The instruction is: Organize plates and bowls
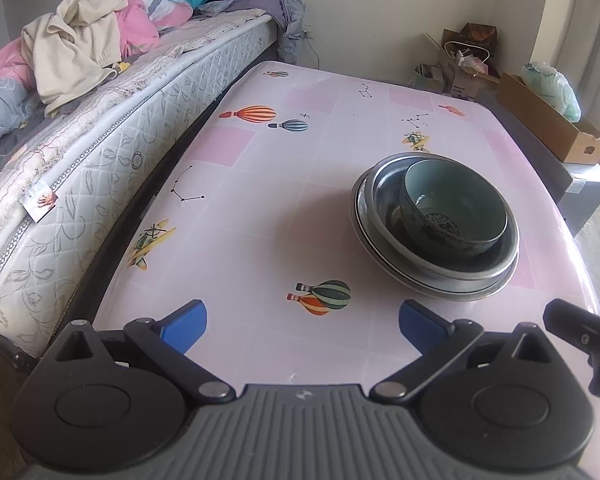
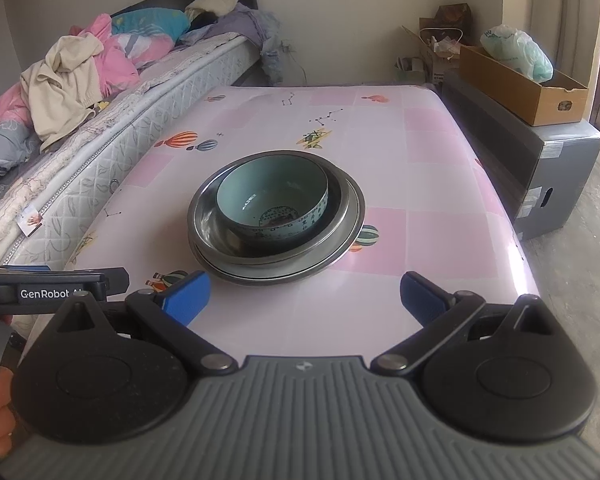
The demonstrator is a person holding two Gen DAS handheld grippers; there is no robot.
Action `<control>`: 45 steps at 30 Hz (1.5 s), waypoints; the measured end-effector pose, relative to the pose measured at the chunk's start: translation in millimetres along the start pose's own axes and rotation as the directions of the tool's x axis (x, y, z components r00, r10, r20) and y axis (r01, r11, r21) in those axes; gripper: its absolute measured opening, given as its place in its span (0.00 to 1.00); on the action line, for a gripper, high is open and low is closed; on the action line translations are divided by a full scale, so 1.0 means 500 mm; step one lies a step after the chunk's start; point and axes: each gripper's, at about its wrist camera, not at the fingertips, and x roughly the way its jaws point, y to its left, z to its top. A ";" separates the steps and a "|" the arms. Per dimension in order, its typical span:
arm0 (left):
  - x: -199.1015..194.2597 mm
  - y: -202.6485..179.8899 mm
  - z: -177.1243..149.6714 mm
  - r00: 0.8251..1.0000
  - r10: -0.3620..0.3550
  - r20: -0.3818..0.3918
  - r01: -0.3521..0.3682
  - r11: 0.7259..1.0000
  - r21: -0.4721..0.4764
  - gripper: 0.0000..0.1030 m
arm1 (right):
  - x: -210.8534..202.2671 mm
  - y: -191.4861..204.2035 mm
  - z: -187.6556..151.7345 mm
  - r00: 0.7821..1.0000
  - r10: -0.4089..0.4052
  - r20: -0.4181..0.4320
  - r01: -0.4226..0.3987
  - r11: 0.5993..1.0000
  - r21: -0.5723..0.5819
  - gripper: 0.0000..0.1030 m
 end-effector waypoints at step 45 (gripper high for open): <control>0.012 -0.003 -0.003 1.000 -0.017 -0.024 0.017 1.000 0.003 1.00 | 0.018 -0.005 -0.001 0.999 -0.013 -0.041 0.013 1.000 0.003 0.99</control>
